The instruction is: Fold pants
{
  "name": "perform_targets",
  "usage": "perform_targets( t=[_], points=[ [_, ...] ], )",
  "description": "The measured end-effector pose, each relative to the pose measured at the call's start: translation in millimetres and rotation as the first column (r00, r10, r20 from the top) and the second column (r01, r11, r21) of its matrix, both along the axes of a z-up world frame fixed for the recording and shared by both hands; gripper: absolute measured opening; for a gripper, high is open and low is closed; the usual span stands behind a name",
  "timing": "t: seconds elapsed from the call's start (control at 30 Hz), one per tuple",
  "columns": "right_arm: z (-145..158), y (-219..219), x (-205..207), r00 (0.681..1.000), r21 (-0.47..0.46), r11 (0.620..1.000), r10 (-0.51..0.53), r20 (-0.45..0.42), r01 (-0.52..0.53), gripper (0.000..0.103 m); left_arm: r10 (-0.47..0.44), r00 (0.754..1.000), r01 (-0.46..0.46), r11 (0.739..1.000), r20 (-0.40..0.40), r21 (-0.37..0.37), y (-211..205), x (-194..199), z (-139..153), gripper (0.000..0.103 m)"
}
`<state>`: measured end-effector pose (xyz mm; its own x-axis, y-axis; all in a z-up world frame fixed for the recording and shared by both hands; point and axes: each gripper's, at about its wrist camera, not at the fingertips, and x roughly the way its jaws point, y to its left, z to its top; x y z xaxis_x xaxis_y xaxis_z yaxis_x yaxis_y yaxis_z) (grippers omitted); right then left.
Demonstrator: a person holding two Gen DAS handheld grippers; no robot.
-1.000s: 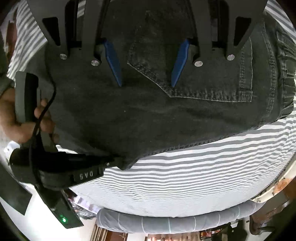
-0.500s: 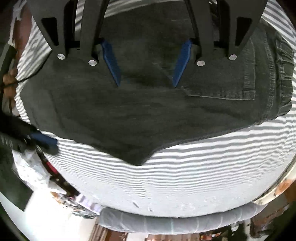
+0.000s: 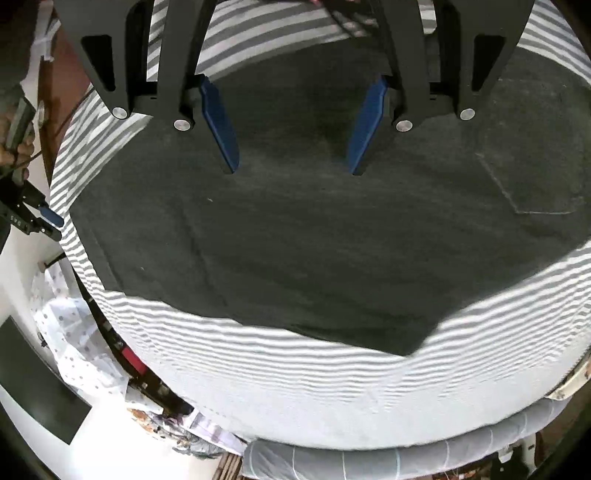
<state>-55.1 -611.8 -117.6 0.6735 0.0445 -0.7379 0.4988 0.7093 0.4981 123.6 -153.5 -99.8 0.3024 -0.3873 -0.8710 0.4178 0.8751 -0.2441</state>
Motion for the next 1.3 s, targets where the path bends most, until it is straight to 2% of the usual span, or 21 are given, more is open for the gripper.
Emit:
perform_targets(
  t=[0.1, 0.23, 0.4, 0.5, 0.6, 0.67, 0.73, 0.83, 0.97, 1.1, 1.17, 1.2, 1.3],
  points=[
    [-15.4, -19.6, -2.8, 1.0, 0.043, 0.999, -0.017, 0.007, 0.017, 0.039, -0.02, 1.0, 0.02, 0.999, 0.011, 0.028, -19.6, -6.4, -2.4, 0.062],
    [-37.4, -24.9, 0.9, 1.0, 0.083, 0.996, 0.013, 0.025, -0.015, 0.04, -0.036, 0.999, 0.034, 0.997, 0.027, 0.067, -43.1, -9.9, -4.4, 0.062],
    [-42.3, -12.7, 0.7, 0.99, 0.118, 0.99, 0.06, 0.124, -0.075, 0.04, -0.051, 0.998, 0.044, 0.99, 0.048, 0.136, -68.5, -12.2, -12.4, 0.062],
    [-41.4, 0.0, 3.4, 0.985, 0.097, 0.989, 0.098, 0.141, -0.112, 0.039, -0.061, 0.996, 0.047, 0.981, 0.067, 0.19, -81.1, -15.0, -20.0, 0.062],
    [-43.8, 9.6, 7.1, 0.982, 0.108, 0.985, 0.114, 0.153, -0.131, 0.033, -0.081, 0.992, 0.056, 0.97, 0.097, 0.236, -88.1, -19.0, -25.6, 0.064],
    [-45.9, 14.2, 9.8, 0.984, 0.102, 0.988, 0.104, 0.145, -0.12, 0.023, -0.099, 0.989, 0.068, 0.965, 0.112, 0.254, -90.0, -19.7, -27.8, 0.066],
    [-49.0, 15.0, 13.1, 0.987, 0.119, 0.988, 0.081, 0.138, -0.098, 0.014, -0.096, 0.99, 0.068, 0.967, 0.105, 0.245, -87.4, -16.6, -30.1, 0.07],
    [-48.3, 15.8, 14.9, 0.991, 0.122, 0.99, 0.055, 0.124, -0.07, 0.008, -0.086, 0.992, 0.064, 0.972, 0.088, 0.228, -84.1, -12.1, -30.8, 0.072],
    [-36.9, 21.1, 14.4, 0.993, 0.115, 0.993, 0.026, 0.119, -0.04, 0.007, -0.089, 0.991, 0.063, 0.969, 0.099, 0.24, -91.2, -8.3, -32.6, 0.076],
    [-11.5, 34.3, 18.9, 0.987, 0.11, 0.992, 0.036, 0.159, -0.054, 0.007, -0.092, 0.994, 0.077, 0.972, 0.057, 0.22, -91.2, 1.6, -30.8, 0.077],
    [5.5, 46.7, 24.8, 0.982, 0.095, 0.992, 0.063, 0.178, -0.081, 0.007, -0.098, 0.995, 0.093, 0.981, 0.021, 0.169, -82.9, 5.0, -24.7, 0.076],
    [13.6, 54.4, 27.2, 0.978, 0.089, 0.991, 0.083, 0.19, -0.101, 0.007, -0.093, 0.996, 0.093, 0.989, -0.008, 0.116, -74.1, 7.6, -20.9, 0.076],
    [37.6, 84.5, 43.0, 0.965, 0.06, 0.984, 0.153, 0.213, -0.169, 0.007, -0.051, 0.996, 0.051, 0.999, -0.076, 0.0, -44.9, 12.6, -11.8, 0.076]
  ],
)
